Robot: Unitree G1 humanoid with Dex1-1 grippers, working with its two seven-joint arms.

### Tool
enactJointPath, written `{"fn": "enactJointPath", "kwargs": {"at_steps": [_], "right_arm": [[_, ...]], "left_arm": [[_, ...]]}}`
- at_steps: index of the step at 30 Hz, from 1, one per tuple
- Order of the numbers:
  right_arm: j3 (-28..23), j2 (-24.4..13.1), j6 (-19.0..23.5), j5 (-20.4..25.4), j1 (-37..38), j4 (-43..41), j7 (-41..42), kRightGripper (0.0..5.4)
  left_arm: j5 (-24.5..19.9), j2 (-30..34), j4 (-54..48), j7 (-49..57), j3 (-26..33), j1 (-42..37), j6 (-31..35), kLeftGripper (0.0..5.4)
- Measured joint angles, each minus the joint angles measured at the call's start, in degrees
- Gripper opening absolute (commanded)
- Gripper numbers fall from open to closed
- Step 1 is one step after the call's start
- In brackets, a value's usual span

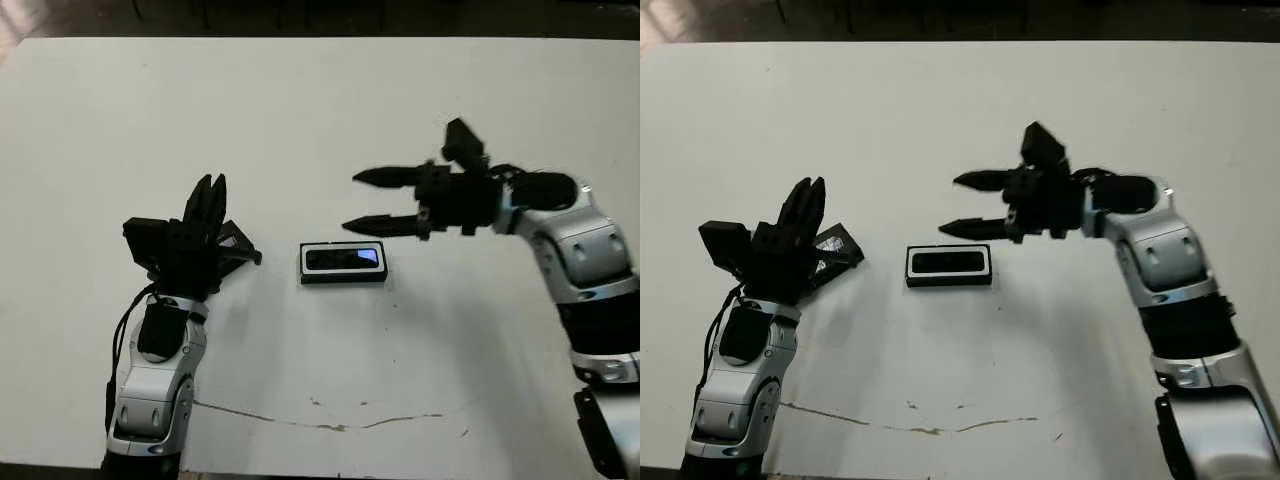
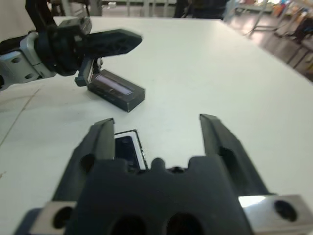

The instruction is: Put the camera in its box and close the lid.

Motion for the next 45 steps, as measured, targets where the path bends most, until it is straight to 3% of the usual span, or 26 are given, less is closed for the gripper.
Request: {"fn": "enactJointPath", "kwargs": {"at_steps": [5,8,10,15,22,27,34,40,45], "right_arm": [[-4.3,-0.3,0.0,3.5,0.5,-1.9,-2.0,4.77],[-8.0,1.5,1.9,4.7,2.9,-7.0,-11.3,5.39],[-9.6,4.2,2.4,3.8,6.1,-11.1,-19.9,5.35],[-7.5,8.9,0.3,-4.5,15.5,-20.5,-35.6,4.35],[-3.1,9.8,-9.0,-11.1,26.0,-26.5,-39.9,2.77],[-5.5,10.2,-13.0,-10.2,33.2,-30.5,-41.5,1.66],[-13.6,13.3,-14.0,-1.5,41.7,-33.9,-44.3,0.10],[-15.3,17.2,-16.9,-0.4,46.5,-35.0,-47.9,0.01],[-15.3,19.3,-20.4,-0.5,48.2,-34.0,-49.1,0.00]], "left_arm": [[0.0,0.0,0.4,-0.4,0.1,-0.2,-0.2,0.00],[0.0,0.0,0.5,-0.4,0.1,-0.3,-0.2,0.00],[0.1,0.0,0.4,-0.4,0.1,-0.3,-0.2,0.00],[0.1,0.0,0.4,-0.4,0.4,-0.2,-0.7,0.00],[0.0,0.3,0.0,-0.6,1.4,0.2,-0.7,0.00],[-1.7,3.1,-3.6,-2.8,4.0,1.7,0.3,0.00],[-6.9,14.7,-5.6,-12.7,12.6,3.2,-0.3,0.00],[-9.9,19.4,-5.7,-15.6,16.9,3.9,0.3,0.00],[-13.6,23.5,-6.5,-18.9,18.5,3.9,4.8,0.10]]}}
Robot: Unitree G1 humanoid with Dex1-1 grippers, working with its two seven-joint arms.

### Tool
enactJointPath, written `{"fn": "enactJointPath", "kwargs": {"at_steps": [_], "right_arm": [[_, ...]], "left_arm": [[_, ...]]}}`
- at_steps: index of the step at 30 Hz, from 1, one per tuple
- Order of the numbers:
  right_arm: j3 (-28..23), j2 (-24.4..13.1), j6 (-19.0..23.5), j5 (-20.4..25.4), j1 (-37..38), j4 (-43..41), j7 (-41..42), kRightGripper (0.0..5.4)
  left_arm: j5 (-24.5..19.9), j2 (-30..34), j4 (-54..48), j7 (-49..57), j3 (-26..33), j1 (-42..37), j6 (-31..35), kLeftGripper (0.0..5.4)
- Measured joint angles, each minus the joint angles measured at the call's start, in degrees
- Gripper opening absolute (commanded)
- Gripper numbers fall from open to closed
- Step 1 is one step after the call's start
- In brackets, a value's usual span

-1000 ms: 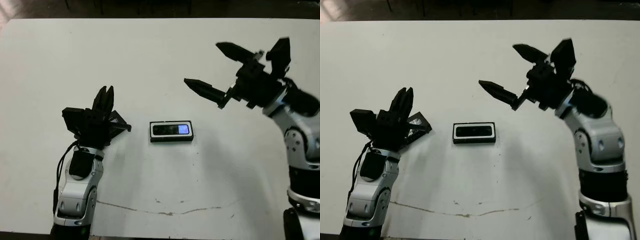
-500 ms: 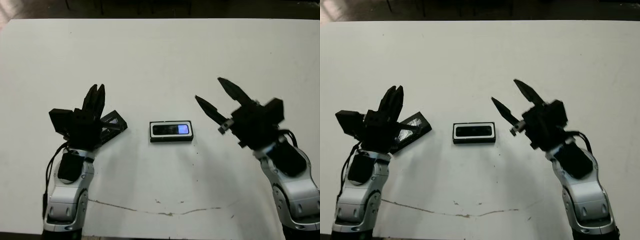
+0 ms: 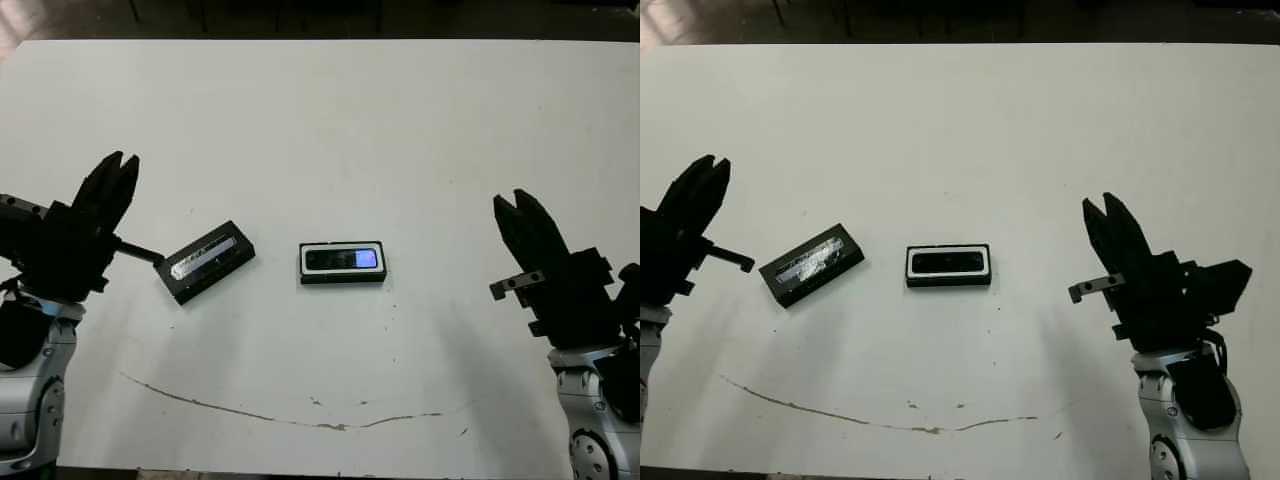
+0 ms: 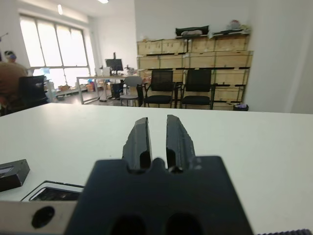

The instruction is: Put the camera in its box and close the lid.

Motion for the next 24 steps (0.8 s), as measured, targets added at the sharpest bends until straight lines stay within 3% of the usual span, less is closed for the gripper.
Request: {"fn": "enactJointPath", "kwargs": {"at_steps": [3,11,19,24], "right_arm": [[-0.1,0.3,-0.4,0.0,0.1,1.0,-0.4,0.00],[-0.9,0.3,-1.6,0.7,-0.1,2.4,-0.6,0.00],[-0.9,0.2,-2.0,0.0,0.0,2.8,-1.7,0.00],[-0.7,0.2,-2.0,-0.2,0.1,2.8,-1.7,0.00]], "left_arm": [[-2.7,4.7,2.0,-6.8,0.0,-1.2,1.2,0.57],[-2.7,17.5,17.9,-29.8,-6.9,-10.5,0.5,2.41],[-2.4,19.4,24.8,-38.2,-13.5,-15.6,6.1,4.23],[-0.4,19.2,27.3,-38.2,-15.1,-15.6,4.8,5.35]]}}
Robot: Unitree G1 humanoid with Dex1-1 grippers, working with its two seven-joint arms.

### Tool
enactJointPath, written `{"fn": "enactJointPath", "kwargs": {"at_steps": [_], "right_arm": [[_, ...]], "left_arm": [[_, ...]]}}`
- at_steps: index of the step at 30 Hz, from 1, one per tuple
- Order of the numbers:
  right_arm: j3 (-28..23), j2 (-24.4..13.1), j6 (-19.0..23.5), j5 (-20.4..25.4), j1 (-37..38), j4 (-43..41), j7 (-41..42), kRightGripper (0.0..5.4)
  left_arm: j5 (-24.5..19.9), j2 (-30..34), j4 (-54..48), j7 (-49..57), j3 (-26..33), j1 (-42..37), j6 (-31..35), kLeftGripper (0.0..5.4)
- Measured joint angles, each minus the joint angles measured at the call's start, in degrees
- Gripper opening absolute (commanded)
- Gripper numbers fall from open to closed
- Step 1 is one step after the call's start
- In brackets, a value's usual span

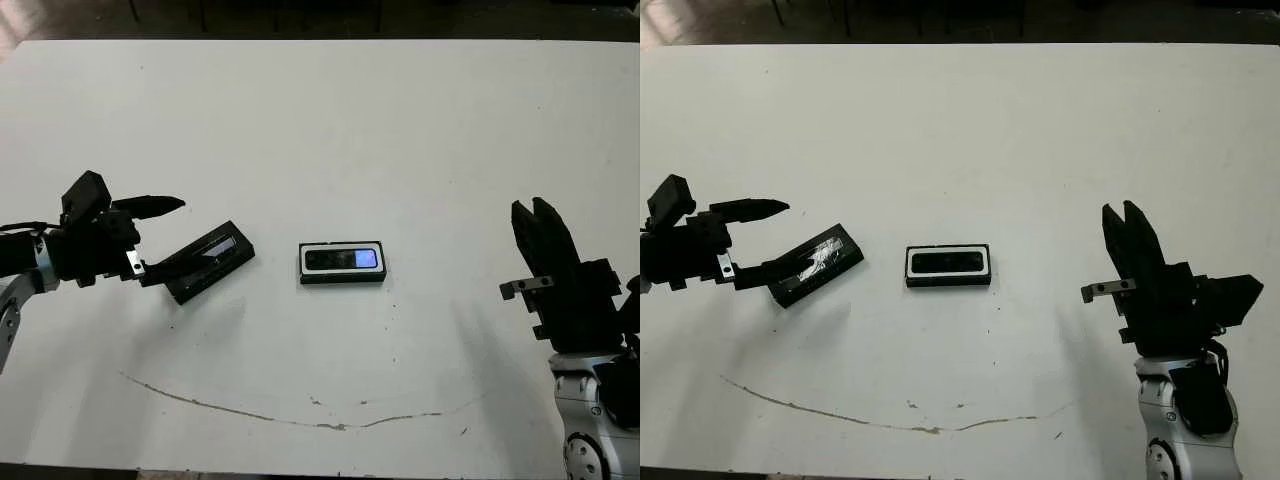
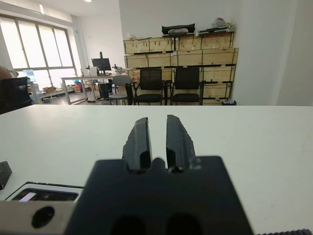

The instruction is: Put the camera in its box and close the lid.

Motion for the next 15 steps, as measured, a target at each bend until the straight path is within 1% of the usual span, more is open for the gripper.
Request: {"fn": "enactJointPath", "kwargs": {"at_steps": [7,15], "right_arm": [[0.0,0.0,0.0,0.0,0.0,0.2,0.0,0.00],[0.0,-0.1,0.1,0.2,0.0,0.1,-0.2,0.00]], "left_arm": [[1.0,0.0,0.4,-0.3,-0.5,2.4,-0.4,5.38],[4.8,1.1,0.5,-1.5,-2.0,4.1,-2.9,5.38]]}}
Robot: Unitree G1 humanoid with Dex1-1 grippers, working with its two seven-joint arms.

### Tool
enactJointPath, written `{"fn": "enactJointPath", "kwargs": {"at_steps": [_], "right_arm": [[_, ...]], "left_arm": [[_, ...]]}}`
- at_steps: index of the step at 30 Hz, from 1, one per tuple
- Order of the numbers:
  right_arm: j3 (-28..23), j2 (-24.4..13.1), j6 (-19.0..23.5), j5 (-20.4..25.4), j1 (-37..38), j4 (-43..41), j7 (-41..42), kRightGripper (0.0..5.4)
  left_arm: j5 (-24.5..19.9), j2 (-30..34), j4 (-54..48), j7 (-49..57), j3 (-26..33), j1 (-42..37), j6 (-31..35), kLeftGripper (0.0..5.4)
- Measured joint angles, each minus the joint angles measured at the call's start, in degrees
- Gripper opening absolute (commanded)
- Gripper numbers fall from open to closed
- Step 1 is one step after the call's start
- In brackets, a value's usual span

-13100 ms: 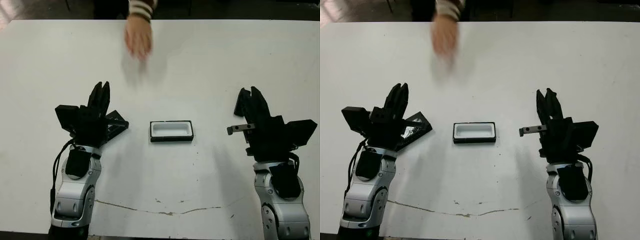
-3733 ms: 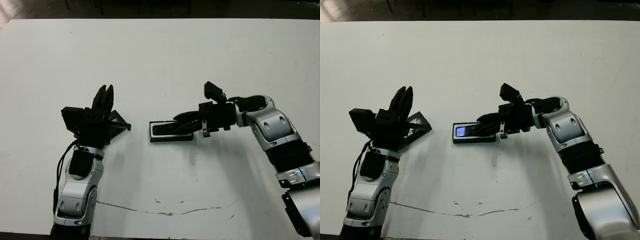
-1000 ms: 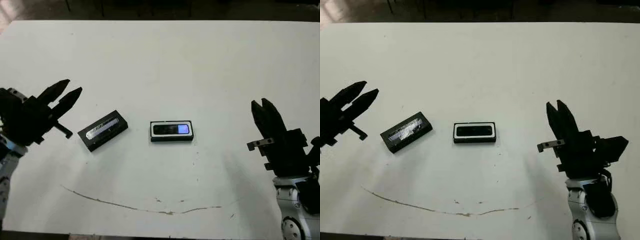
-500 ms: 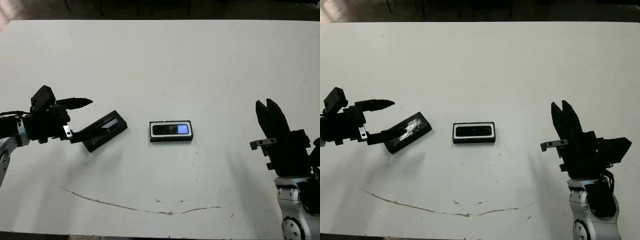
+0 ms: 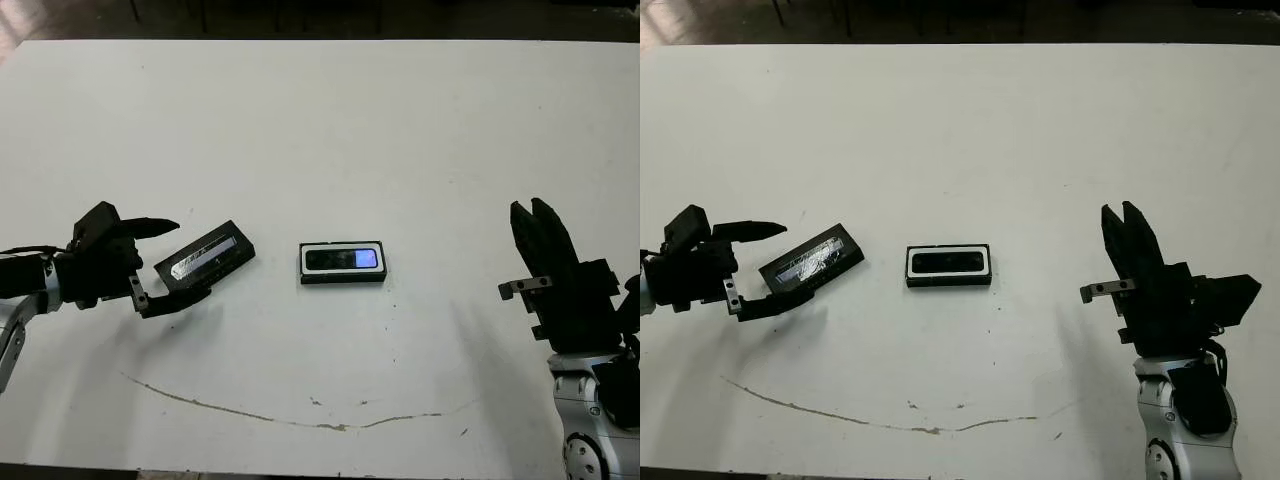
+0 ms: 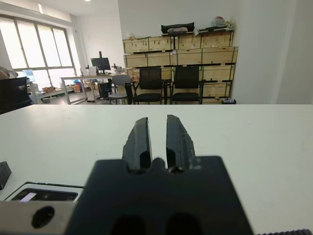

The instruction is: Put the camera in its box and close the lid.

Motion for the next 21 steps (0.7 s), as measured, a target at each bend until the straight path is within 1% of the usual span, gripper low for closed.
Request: {"fn": "enactJointPath", "kwargs": {"at_steps": [4,6,10,11,13,15,21], "right_arm": [[0.0,-0.2,0.0,0.0,0.0,0.0,0.1,0.00],[0.0,-0.3,0.0,0.1,0.1,0.0,0.2,0.00],[0.0,-0.5,0.0,0.1,0.1,0.1,0.2,0.00],[0.0,-0.5,0.0,0.1,0.1,0.2,0.2,0.00],[0.0,-0.5,0.0,0.1,0.1,0.2,0.2,0.00],[-0.1,-0.6,0.0,0.1,0.1,0.3,0.2,0.00],[-0.1,-0.7,0.0,0.1,0.2,0.3,0.1,0.00]], "left_arm": [[1.5,0.4,0.4,-0.2,-0.6,0.3,-1.0,5.38],[2.1,0.7,-0.5,1.0,-0.6,0.8,1.5,5.38],[1.8,1.1,-2.1,2.7,-0.4,1.5,6.4,5.38],[1.7,1.1,-2.6,3.3,-0.4,1.7,7.2,5.29],[1.7,0.8,-3.3,5.1,-0.1,2.4,7.9,4.98],[1.7,-0.2,-4.0,7.4,0.5,3.3,7.6,4.54],[1.6,-3.1,-3.0,9.7,1.1,5.0,3.0,3.11]]}}
